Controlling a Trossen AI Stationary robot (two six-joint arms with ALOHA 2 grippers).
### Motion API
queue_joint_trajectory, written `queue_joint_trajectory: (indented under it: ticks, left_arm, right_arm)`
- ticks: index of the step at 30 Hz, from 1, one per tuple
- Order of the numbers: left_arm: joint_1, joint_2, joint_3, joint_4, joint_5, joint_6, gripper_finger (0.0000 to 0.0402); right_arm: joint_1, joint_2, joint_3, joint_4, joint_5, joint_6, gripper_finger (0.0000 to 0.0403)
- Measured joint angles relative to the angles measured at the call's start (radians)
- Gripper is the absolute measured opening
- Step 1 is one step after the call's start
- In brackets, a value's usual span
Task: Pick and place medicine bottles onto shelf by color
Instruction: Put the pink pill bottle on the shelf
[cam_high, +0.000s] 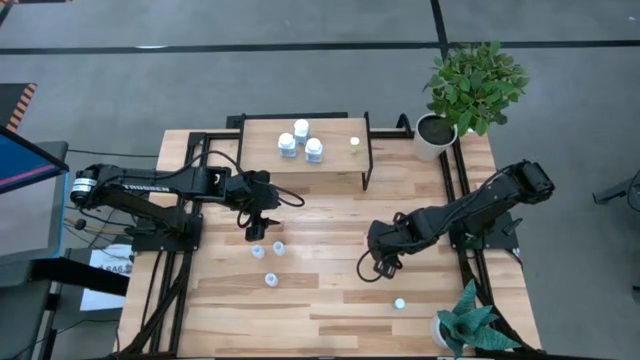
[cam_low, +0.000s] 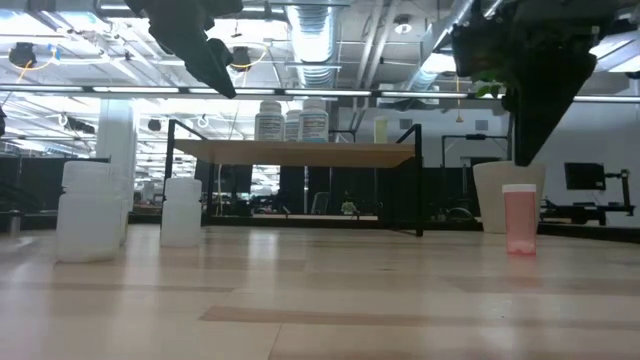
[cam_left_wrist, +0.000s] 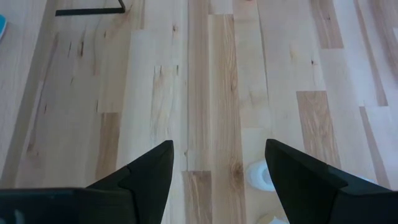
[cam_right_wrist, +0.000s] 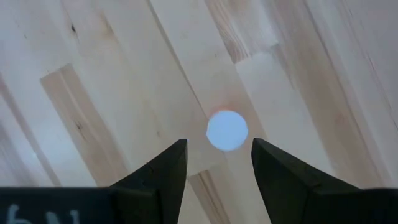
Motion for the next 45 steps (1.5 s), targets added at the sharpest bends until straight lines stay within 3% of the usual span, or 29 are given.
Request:
queue_joint_trajectory:
  ticks: [14,35,45]
  left_arm:
    - [0.000,0.000,0.000,0.000,0.000,0.000,0.0242]
    - [0.000,0.000,0.000,0.000,-0.001,0.001,0.0242]
    - [0.000,0.000,0.000,0.001,-0.001,0.002,0.0242]
  right_arm:
    - [-0.039,0.000,-0.001,-0.002,0.022,0.045,0.0259]
    - [-0.009,0.000,-0.076,0.104,0.028,0.087,0.0260]
    - [-0.012,0.141,-0.075,0.143,0.001,0.054,0.0260]
